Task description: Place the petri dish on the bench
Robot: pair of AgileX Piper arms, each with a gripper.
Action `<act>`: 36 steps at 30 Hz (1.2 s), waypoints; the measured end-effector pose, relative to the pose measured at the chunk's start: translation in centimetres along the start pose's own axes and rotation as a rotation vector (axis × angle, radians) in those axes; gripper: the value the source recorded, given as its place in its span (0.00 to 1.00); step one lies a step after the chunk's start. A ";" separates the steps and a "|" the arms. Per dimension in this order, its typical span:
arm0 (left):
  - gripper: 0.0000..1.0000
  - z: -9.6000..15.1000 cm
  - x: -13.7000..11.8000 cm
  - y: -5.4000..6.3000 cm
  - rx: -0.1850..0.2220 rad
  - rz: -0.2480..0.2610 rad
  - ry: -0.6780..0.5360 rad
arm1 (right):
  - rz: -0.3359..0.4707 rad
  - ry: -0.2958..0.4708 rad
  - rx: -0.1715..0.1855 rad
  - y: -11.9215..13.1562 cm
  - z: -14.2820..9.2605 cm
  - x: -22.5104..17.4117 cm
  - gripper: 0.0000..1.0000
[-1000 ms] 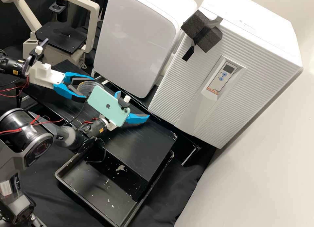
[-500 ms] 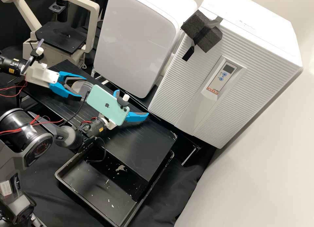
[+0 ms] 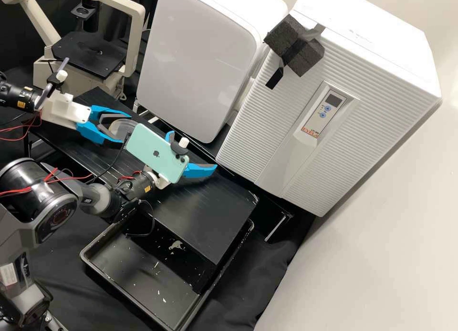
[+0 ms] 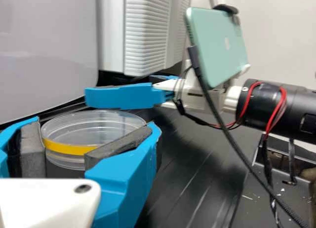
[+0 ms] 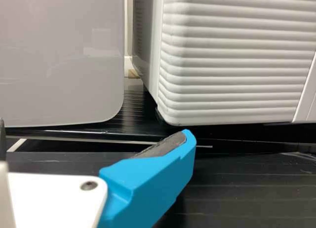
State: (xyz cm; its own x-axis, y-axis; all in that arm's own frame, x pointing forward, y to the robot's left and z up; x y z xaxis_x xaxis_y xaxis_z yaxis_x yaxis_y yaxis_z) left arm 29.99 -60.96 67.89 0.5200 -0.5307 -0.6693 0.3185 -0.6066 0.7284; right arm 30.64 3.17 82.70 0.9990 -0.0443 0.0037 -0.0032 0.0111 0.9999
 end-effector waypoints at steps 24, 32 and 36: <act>1.00 -0.8 3.0 -1.9 -0.007 -0.048 -0.023 | 0.000 0.000 0.000 0.0 0.0 0.0 1.00; 1.00 -0.8 2.9 -1.9 -0.005 -0.047 -0.026 | 0.000 0.000 0.000 0.0 0.0 0.0 1.00; 1.00 -0.9 2.9 -1.9 0.000 -0.052 -0.029 | 0.000 0.000 0.000 0.0 0.0 0.0 1.00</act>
State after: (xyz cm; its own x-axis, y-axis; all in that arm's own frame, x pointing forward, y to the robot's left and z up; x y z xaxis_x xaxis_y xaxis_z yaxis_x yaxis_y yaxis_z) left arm 31.54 -60.79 64.68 0.4795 -0.5158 -0.7100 0.3445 -0.6334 0.6929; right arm 30.64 3.17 82.70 0.9990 -0.0443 0.0037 -0.0032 0.0111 0.9999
